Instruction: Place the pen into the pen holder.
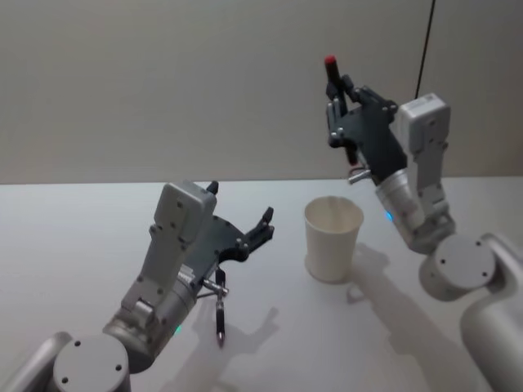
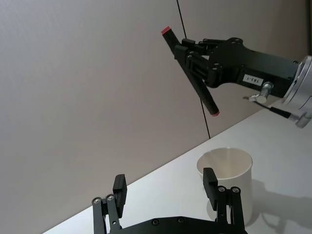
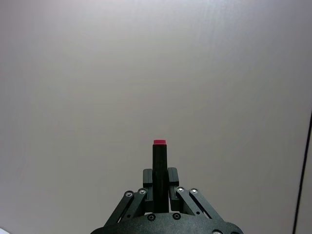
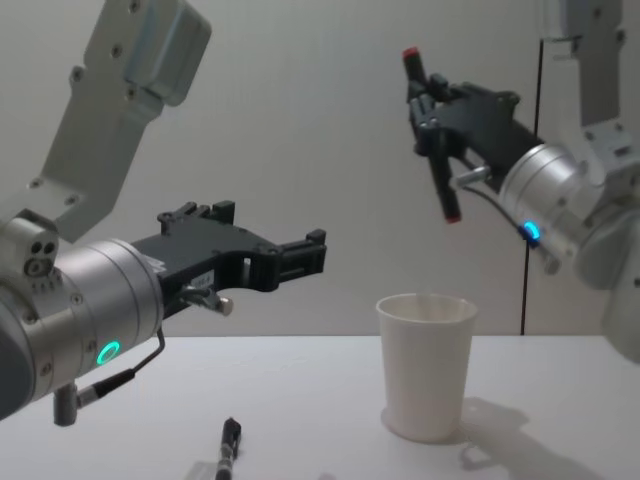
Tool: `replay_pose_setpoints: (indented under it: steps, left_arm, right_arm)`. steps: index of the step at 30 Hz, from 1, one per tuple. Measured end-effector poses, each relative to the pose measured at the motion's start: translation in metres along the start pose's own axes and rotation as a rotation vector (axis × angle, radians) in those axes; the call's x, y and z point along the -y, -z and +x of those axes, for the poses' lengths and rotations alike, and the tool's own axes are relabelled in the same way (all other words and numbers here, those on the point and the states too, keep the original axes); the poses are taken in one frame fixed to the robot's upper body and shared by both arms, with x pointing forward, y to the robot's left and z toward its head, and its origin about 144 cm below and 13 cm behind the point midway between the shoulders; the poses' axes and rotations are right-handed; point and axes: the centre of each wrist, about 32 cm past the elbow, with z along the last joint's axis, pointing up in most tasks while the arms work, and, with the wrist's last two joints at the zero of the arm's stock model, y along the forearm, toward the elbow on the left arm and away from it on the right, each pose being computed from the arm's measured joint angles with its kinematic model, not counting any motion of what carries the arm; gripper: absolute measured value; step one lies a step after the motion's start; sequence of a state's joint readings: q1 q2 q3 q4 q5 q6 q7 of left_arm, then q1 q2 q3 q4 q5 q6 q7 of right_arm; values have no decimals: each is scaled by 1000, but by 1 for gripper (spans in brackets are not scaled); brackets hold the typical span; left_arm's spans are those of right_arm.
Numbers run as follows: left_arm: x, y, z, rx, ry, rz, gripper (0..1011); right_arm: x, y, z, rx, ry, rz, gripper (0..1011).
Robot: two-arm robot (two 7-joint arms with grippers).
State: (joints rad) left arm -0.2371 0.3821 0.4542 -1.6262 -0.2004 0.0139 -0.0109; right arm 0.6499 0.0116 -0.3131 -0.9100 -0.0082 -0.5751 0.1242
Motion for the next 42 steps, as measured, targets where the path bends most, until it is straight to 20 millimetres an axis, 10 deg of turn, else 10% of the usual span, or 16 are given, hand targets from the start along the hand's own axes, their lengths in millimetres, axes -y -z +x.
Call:
replay_pose_setpoints:
  steps: [42]
  left_arm:
    - [0, 0, 0, 0, 0, 0, 1003]
  right_arm:
    - [22, 9, -21, -59, -24, -72, 168]
